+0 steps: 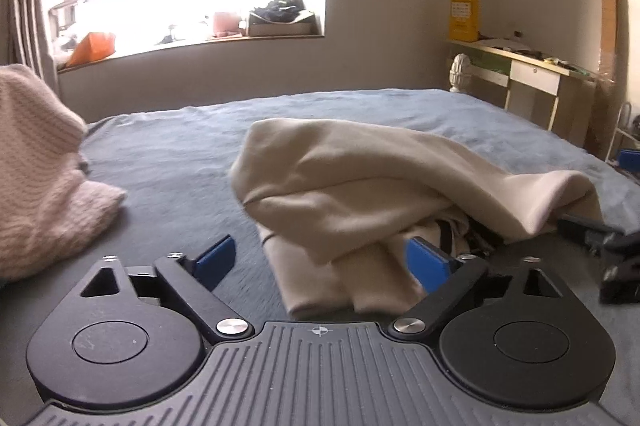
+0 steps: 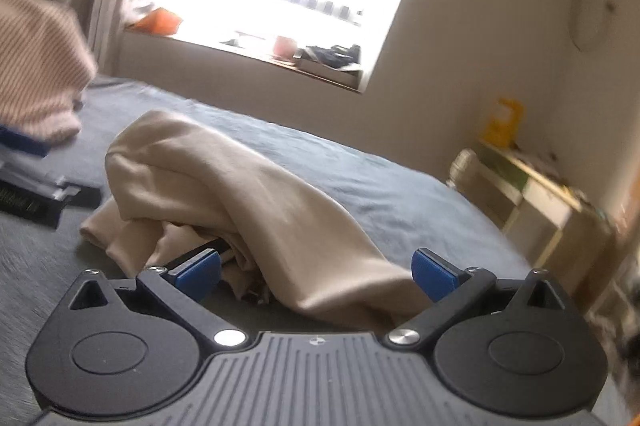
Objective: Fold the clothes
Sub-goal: 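Reach both grippers into the beige hoodie and close on its fabric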
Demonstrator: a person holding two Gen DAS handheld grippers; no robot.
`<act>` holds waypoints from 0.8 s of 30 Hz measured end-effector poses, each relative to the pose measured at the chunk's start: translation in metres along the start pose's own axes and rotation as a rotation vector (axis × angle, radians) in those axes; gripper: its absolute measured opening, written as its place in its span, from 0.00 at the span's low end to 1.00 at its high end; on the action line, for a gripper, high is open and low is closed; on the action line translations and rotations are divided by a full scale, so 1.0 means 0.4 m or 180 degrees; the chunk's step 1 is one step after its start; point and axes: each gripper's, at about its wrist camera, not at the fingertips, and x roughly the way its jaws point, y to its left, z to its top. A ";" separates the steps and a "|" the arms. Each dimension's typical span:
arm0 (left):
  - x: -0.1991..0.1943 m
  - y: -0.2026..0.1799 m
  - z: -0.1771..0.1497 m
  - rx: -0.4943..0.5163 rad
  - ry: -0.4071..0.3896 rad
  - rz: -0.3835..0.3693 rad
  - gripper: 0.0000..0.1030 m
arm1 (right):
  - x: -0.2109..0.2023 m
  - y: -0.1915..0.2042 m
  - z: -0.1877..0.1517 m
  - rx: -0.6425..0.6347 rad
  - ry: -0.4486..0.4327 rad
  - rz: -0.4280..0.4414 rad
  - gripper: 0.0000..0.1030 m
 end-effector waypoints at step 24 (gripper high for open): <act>-0.029 0.008 0.125 -0.0372 -0.0698 -0.0135 0.01 | 0.117 -0.050 0.087 -0.0221 -0.0466 -0.0573 0.06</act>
